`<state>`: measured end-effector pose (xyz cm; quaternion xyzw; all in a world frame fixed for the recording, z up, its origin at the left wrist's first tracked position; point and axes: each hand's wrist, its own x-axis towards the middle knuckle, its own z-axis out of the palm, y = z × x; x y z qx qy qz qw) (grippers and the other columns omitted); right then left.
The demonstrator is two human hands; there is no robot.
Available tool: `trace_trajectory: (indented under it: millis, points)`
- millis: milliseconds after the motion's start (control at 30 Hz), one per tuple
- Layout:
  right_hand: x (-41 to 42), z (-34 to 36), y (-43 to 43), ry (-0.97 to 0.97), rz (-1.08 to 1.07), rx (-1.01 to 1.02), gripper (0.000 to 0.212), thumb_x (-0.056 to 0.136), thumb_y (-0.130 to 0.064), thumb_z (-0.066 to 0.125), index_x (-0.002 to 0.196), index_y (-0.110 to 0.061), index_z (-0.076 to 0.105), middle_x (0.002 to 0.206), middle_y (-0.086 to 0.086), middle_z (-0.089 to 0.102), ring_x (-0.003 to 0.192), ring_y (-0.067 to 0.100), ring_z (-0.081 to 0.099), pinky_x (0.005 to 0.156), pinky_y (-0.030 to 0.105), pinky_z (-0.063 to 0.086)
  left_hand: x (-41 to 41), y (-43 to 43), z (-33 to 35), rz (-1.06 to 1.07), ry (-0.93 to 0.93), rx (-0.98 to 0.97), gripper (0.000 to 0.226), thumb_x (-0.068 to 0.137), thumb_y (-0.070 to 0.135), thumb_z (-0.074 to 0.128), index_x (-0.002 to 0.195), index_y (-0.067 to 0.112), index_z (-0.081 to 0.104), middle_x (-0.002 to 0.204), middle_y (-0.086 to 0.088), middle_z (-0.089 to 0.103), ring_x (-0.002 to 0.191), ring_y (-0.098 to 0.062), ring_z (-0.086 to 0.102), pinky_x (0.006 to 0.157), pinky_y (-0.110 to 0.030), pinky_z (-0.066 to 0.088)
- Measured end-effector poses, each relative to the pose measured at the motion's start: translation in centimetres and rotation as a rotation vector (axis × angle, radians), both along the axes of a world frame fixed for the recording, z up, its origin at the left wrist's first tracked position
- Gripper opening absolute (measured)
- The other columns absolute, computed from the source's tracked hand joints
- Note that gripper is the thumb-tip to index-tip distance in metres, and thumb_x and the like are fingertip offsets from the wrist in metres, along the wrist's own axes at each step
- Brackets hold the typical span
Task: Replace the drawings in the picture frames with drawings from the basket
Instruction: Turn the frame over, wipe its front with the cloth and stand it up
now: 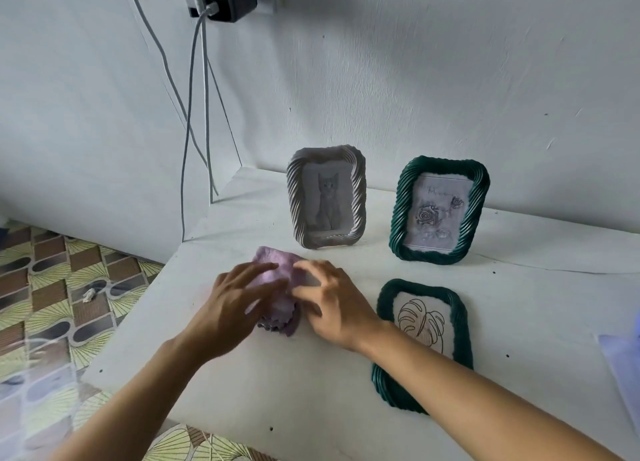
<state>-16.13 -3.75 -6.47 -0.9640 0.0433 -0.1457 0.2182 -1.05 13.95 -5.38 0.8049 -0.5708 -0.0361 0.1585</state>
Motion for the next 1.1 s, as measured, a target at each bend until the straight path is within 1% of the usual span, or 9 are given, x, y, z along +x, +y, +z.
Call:
trace_trajectory:
  millis: [133,367,467,567,667,800,933,1000,1100]
  points:
    - [-0.7,-0.8,-0.3,0.070,0.014,-0.101,0.042,0.088,-0.012,0.050,0.121,-0.026,0.070,0.143,0.008,0.055,0.135,0.030,0.045,0.104,0.048,0.041,-0.7,0.6,-0.6,-0.022,0.022,0.140,0.045,0.102,0.063,0.022,0.147,0.062,0.025,0.159,0.033,0.019,0.146,-0.003,0.024,0.106,-0.034,0.030]
    - [-0.4,-0.5,-0.9,0.130,0.000,-0.012,0.050,0.091,-0.003,0.047,0.137,-0.022,0.051,0.156,0.005,0.039,0.148,0.024,0.028,0.118,0.045,0.027,0.2,-1.4,0.4,-0.030,-0.029,0.287,0.064,0.091,0.069,0.022,0.149,0.063,-0.002,0.163,0.028,0.003,0.137,-0.017,0.022,0.102,-0.037,0.026]
    - [-0.9,0.0,-1.3,0.102,-0.026,0.101,0.043,0.093,-0.004,0.050,0.133,-0.017,0.057,0.155,0.004,0.040,0.146,0.020,0.033,0.119,0.040,0.030,0.4,-2.0,1.0,-0.008,-0.020,0.317,0.073,0.081,0.072,0.025,0.151,0.060,0.009,0.162,0.029,0.006,0.137,-0.017,0.022,0.101,-0.038,0.025]
    - [-2.7,1.2,-2.0,-0.001,-0.107,0.197,0.030,0.095,-0.007,0.055,0.122,-0.016,0.064,0.143,0.002,0.055,0.136,0.015,0.045,0.115,0.030,0.035,-0.3,-2.5,1.2,0.042,-0.030,0.217,0.071,0.078,0.076,0.034,0.145,0.055,0.038,0.158,0.025,0.031,0.132,-0.018,0.035,0.095,-0.039,0.027]
    - [-5.4,2.3,-2.9,-0.111,-0.196,0.223,0.022,0.094,-0.009,0.060,0.113,-0.017,0.068,0.117,-0.004,0.067,0.114,0.009,0.057,0.101,0.028,0.045,-1.8,-3.6,1.1,0.101,-0.024,-0.029,0.043,0.083,0.061,0.047,0.118,0.046,0.066,0.130,0.019,0.062,0.113,-0.019,0.054,0.083,-0.039,0.034]
    - [-9.8,2.9,-4.7,-0.194,-0.369,0.194,0.017,0.094,-0.012,0.063,0.109,-0.019,0.069,0.103,-0.011,0.067,0.099,0.005,0.060,0.088,0.034,0.052,-5.2,-6.6,1.9,0.124,0.110,-0.235,0.025,0.088,0.044,0.053,0.099,0.033,0.073,0.096,0.018,0.070,0.093,-0.014,0.064,0.081,-0.041,0.049]
    - [-14.3,2.6,-6.5,-0.211,-0.625,0.105,0.017,0.094,-0.017,0.064,0.110,-0.016,0.066,0.093,-0.007,0.064,0.086,0.012,0.059,0.076,0.038,0.055,-9.2,-10.2,2.7,0.133,0.272,-0.113,0.029,0.095,0.048,0.057,0.115,0.031,0.070,0.093,0.016,0.068,0.079,-0.005,0.064,0.076,-0.032,0.056]
    - [-16.2,2.2,-7.1,-0.087,-0.779,0.114,0.026,0.095,-0.026,0.062,0.118,-0.015,0.062,0.097,-0.002,0.063,0.088,0.017,0.059,0.078,0.040,0.054,-10.7,-11.4,2.5,0.144,0.271,0.063,0.044,0.096,0.058,0.049,0.128,0.032,0.063,0.107,0.011,0.068,0.090,-0.010,0.066,0.083,-0.035,0.057]
    - [-18.4,1.5,-7.8,0.175,-0.914,0.203,0.044,0.097,-0.043,0.054,0.130,-0.015,0.058,0.114,0.004,0.059,0.108,0.025,0.057,0.089,0.039,0.050,-12.4,-12.1,2.0,0.170,0.258,0.210,0.046,0.097,0.058,0.045,0.132,0.033,0.060,0.120,0.006,0.065,0.104,-0.019,0.064,0.091,-0.039,0.054]
